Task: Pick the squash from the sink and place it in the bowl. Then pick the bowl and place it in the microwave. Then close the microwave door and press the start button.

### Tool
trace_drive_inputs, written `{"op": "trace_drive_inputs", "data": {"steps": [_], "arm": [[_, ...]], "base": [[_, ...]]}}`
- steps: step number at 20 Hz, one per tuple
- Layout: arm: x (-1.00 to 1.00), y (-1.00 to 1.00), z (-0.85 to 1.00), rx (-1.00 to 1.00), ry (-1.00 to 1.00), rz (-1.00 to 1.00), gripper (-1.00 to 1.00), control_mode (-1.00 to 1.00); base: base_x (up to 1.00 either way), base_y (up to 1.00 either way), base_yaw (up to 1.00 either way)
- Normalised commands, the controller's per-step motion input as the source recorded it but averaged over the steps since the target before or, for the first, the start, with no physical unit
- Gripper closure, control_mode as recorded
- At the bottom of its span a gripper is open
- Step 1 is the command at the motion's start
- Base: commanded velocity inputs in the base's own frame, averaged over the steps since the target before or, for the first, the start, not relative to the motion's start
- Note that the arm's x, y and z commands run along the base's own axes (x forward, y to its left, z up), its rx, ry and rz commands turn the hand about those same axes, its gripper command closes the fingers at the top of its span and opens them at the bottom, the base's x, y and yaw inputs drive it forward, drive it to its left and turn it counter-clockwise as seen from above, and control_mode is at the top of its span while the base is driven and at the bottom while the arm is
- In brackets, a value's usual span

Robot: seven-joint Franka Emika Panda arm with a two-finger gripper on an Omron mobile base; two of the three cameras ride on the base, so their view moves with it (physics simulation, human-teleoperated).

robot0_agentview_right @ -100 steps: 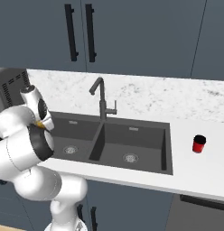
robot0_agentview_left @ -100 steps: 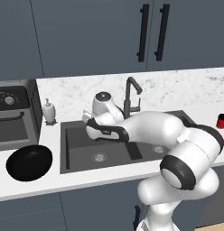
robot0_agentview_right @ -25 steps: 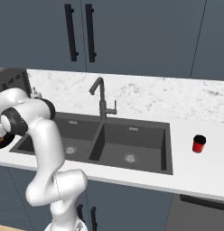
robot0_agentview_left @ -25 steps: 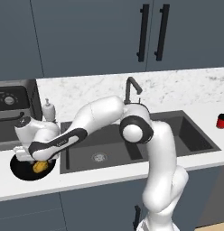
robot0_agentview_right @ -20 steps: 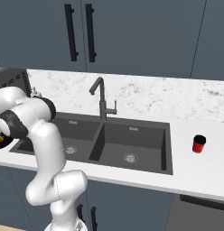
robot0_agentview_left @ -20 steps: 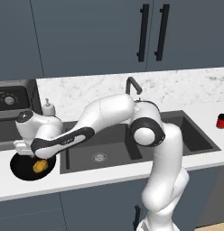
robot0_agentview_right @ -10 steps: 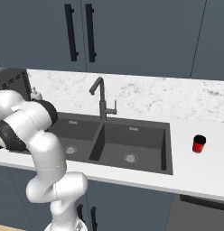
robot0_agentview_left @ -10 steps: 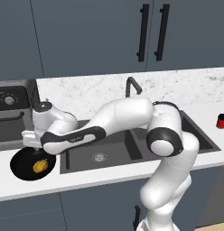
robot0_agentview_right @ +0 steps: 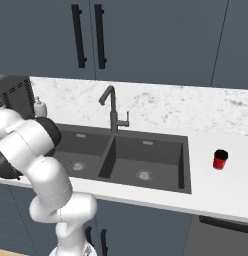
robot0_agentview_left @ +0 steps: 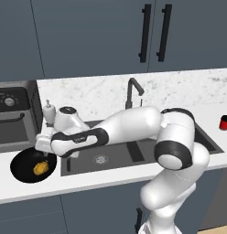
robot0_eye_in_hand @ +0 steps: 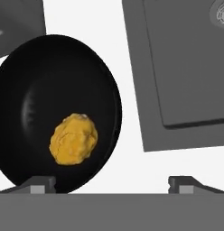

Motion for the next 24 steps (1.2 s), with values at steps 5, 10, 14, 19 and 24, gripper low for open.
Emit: {"op": "trace_drive_inputs", "data": {"steps": [5, 10, 14, 19, 24], "arm": [[0.21, 0.00, -0.35, 0.00, 0.20, 0.04, -1.00, -1.00], [0.49, 0.02, -0.16, 0.00, 0.09, 0.02, -1.00, -1.00], [0.72, 0.12, 0.00, 0.00, 0.02, 0.00, -1.00, -1.00], [0.34, 0.21, -0.16, 0.00, 0.04, 0.00, -1.00, -1.00], [-0.01, 0.22, -0.19, 0.00, 0.00, 0.01, -1.00, -1.00]], "base": [[0.00, 0.00, 0.00], [0.00, 0.00, 0.00], [0.00, 0.00, 0.00], [0.00, 0.00, 0.00], [0.00, 0.00, 0.00]]}}
